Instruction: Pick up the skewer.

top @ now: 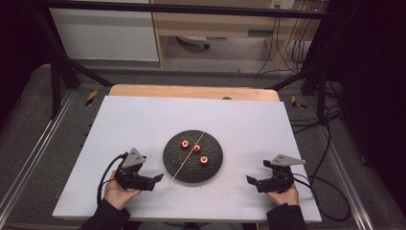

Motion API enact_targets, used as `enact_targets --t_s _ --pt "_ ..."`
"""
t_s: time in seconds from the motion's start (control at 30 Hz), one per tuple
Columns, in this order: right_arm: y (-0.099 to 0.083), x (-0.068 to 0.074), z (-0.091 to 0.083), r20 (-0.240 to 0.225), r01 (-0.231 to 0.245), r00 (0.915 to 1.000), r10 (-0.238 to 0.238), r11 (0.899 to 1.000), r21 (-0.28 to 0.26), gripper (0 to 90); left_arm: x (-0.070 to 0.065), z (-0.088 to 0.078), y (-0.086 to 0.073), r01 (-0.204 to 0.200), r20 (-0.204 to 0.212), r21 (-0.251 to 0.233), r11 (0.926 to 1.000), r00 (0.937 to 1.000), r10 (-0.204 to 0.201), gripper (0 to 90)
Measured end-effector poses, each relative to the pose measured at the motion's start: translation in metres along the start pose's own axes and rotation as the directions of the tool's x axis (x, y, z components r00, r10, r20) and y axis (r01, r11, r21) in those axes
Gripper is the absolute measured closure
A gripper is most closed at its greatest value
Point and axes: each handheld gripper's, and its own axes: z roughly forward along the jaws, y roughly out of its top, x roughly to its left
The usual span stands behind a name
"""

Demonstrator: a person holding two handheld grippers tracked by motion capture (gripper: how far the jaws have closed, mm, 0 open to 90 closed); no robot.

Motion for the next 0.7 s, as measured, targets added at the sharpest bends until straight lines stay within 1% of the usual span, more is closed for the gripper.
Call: enact_targets --t_s 0.03,0.07,0.13,0.2,0.23,0.27,0.3,0.33,0.37,0.43,0.47,0.5,0.53,0.6,0.67,0.7 --pt "0.000 0.000 0.000 0.000 0.000 1.0000 0.000 1.000 0.000 0.6 -0.002 0.002 0.003 -0.004 -0.003 0.004 1.0000 1.0000 0.004 8.9" --pt "0.000 0.000 0.000 -0.001 0.000 1.0000 0.000 1.000 0.001 0.6 -0.007 0.006 0.010 -0.014 -0.010 0.010 0.9999 0.9999 0.014 10.8" --pt "0.000 0.000 0.000 -0.001 0.001 1.0000 -0.001 1.000 0.002 0.6 -0.011 0.010 0.016 -0.017 -0.011 0.017 0.9997 0.9998 0.017 13.7" --pt "0.000 0.000 0.000 -0.001 0.004 1.0000 -0.004 1.000 0.002 0.6 -0.015 0.013 0.022 -0.018 -0.018 0.027 0.9995 0.9997 0.019 16.3" --pt "0.000 0.000 0.000 -0.002 0.005 1.0000 -0.005 1.000 0.004 0.6 -0.015 0.013 0.022 -0.018 -0.018 0.027 0.9995 0.9997 0.019 18.4" --pt "0.000 0.000 0.000 -0.002 0.005 1.0000 -0.005 1.000 0.007 0.6 -0.017 0.017 0.027 -0.021 -0.022 0.034 0.9992 0.9995 0.022 20.4" --pt "0.000 0.000 0.000 -0.002 0.004 1.0000 -0.004 1.000 0.007 0.6 -0.017 0.017 0.027 -0.021 -0.022 0.034 0.9992 0.9995 0.022 21.6" --pt "0.000 0.000 0.000 -0.002 0.004 1.0000 -0.004 1.000 0.007 0.6 -0.019 0.022 0.032 -0.017 -0.021 0.043 0.9989 0.9996 0.018 23.1" --pt "0.000 0.000 0.000 -0.001 0.004 1.0000 -0.004 1.000 0.007 0.6 -0.019 0.022 0.032 -0.017 -0.021 0.043 0.9989 0.9996 0.018 24.4" --pt "0.000 0.000 0.001 0.000 0.003 1.0000 -0.003 1.000 0.007 0.7 -0.023 0.030 0.038 -0.013 -0.013 0.058 0.9983 0.9998 0.013 26.0" --pt "0.000 0.000 0.001 -0.001 0.002 1.0000 -0.002 1.000 0.008 0.7 -0.023 0.030 0.038 -0.013 -0.013 0.058 0.9983 0.9998 0.013 26.8" --pt "0.000 0.000 0.001 -0.002 -0.001 1.0000 0.001 1.000 0.008 0.7 -0.026 0.035 0.041 -0.019 -0.015 0.068 0.9975 0.9997 0.020 27.7" --pt "0.000 0.000 0.001 0.000 0.002 1.0000 -0.002 1.000 0.010 0.7 -0.026 0.035 0.041 -0.019 -0.015 0.068 0.9975 0.9997 0.020 29.0" --pt "0.000 0.000 0.001 -0.002 0.002 1.0000 -0.002 1.000 0.010 0.7 -0.029 0.043 0.044 -0.028 -0.016 0.076 0.9967 0.9994 0.029 31.3" --pt "0.000 0.000 0.001 -0.003 -0.002 1.0000 0.002 1.000 0.013 0.7 -0.030 0.045 0.045 -0.029 -0.017 0.081 0.9963 0.9994 0.031 32.8" --pt "0.000 0.000 0.002 -0.004 0.001 1.0000 0.000 1.000 0.017 0.7 -0.031 0.048 0.046 -0.029 -0.014 0.082 0.9962 0.9994 0.030 35.5"
